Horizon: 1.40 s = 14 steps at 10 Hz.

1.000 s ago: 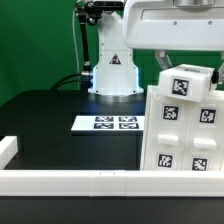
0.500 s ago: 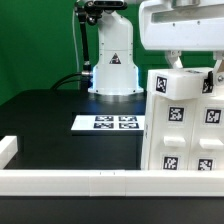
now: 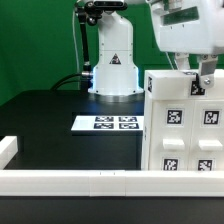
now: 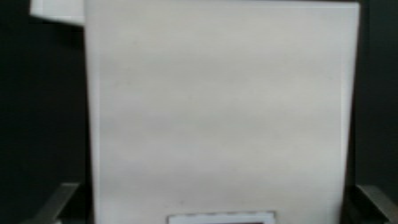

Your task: Assemble cabinet

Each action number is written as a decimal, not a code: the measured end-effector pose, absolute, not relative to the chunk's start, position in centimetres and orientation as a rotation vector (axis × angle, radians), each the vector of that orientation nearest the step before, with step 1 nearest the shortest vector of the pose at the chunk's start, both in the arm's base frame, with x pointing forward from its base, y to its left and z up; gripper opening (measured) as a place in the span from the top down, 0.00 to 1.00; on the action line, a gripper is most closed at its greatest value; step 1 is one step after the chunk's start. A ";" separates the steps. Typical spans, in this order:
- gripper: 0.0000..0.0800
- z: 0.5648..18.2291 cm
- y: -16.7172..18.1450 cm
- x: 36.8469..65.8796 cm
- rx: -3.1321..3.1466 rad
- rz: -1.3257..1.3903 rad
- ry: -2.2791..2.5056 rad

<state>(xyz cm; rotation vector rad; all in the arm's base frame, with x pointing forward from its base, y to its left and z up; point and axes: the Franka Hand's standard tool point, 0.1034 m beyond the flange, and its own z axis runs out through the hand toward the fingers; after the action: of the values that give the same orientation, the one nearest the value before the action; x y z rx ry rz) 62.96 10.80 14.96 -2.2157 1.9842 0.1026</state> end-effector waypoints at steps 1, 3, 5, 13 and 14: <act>0.31 15.0 10.8 63.1 -2.146 0.105 2.047; 0.31 15.0 10.8 63.3 -1.996 0.113 2.189; 0.31 15.1 10.7 63.3 -1.942 0.118 2.239; 0.19 19.1 11.4 63.7 -1.986 0.083 2.130; 0.19 18.8 11.4 63.6 -1.990 0.085 2.129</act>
Offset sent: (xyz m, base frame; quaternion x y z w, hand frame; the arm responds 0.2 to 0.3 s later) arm -0.0002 0.0014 -0.0007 -0.0004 0.0006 0.2037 0.9790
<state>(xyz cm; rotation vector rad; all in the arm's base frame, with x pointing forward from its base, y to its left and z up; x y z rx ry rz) 63.59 11.39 18.79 -1.9897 2.1294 0.0846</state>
